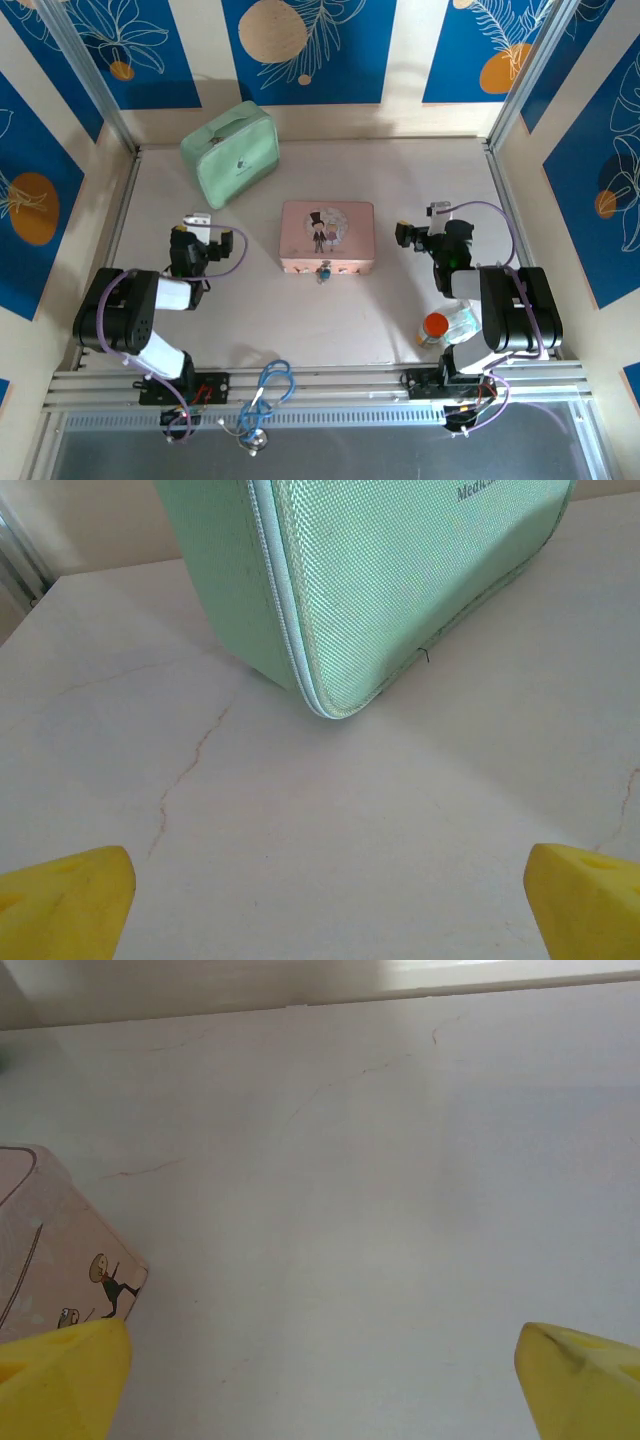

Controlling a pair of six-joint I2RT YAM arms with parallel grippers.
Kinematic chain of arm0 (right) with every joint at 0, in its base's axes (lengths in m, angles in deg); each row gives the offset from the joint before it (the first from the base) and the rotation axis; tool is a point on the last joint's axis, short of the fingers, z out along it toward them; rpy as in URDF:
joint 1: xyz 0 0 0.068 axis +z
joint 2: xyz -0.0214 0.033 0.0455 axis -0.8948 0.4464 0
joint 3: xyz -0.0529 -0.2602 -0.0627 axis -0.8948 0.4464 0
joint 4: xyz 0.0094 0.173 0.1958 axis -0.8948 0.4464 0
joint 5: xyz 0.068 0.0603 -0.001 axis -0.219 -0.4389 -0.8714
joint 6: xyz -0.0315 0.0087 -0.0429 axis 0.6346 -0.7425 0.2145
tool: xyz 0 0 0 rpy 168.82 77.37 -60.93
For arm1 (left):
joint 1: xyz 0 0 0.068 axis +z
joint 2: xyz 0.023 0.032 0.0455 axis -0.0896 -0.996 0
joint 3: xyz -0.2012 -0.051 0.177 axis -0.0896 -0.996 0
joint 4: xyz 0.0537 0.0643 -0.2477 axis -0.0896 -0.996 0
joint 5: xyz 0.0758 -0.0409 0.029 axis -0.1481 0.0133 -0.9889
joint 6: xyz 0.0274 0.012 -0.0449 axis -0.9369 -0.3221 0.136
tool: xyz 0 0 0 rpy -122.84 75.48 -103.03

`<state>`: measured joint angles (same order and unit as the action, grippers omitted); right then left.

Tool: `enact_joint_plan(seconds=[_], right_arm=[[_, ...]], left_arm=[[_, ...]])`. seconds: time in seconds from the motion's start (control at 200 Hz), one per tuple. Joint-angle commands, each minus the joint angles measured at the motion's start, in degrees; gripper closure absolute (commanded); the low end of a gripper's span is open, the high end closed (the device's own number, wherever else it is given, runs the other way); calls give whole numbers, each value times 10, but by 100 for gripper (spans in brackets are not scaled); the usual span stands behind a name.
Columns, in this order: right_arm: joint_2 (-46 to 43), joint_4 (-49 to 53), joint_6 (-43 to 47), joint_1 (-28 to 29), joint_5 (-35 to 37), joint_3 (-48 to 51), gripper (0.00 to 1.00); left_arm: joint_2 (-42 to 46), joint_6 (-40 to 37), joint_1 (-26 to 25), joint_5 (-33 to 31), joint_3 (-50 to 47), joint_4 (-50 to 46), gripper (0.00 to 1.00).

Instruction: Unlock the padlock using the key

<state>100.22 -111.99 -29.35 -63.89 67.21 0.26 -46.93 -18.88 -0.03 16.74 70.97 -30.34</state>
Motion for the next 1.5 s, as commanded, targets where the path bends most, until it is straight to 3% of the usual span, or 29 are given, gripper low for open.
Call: enact_joint_plan(seconds=[0.0,0.98,1.035,1.09,1.136,1.181,1.221,1.281,1.336,1.371,1.451,1.496], right_arm=[[7,-1,-5,0,-7,-11,1],[4,-2,-13,1,2,-12,1],[-43,111,-31,17,96,-52,1],[-114,296,-64,32,167,-137,1],[-169,442,-135,34,188,-210,1],[-215,551,-209,29,169,-271,1],[-250,595,-268,25,145,-292,1],[-297,610,-391,20,160,-268,1],[-319,578,-414,-12,56,-235,0],[-308,616,-412,-12,17,-254,3],[-256,760,-378,59,42,-338,12],[-234,814,-367,132,100,-370,11]], left_arm=[[-8,1,-4,-2,11,4,1],[-5,4,0,-2,13,1,1],[23,13,-2,-43,33,-48,1],[67,27,-8,-98,113,-234,1],[88,64,-11,-174,183,-338,1],[123,122,-10,-201,245,-436,1],[157,167,-11,-186,286,-495,0],[196,237,-17,-113,322,-542,5],[216,280,-48,-87,345,-582,11],[223,302,-77,-76,354,-603,11],[241,330,-154,-49,349,-634,13],[250,338,-202,-33,336,-643,12]])
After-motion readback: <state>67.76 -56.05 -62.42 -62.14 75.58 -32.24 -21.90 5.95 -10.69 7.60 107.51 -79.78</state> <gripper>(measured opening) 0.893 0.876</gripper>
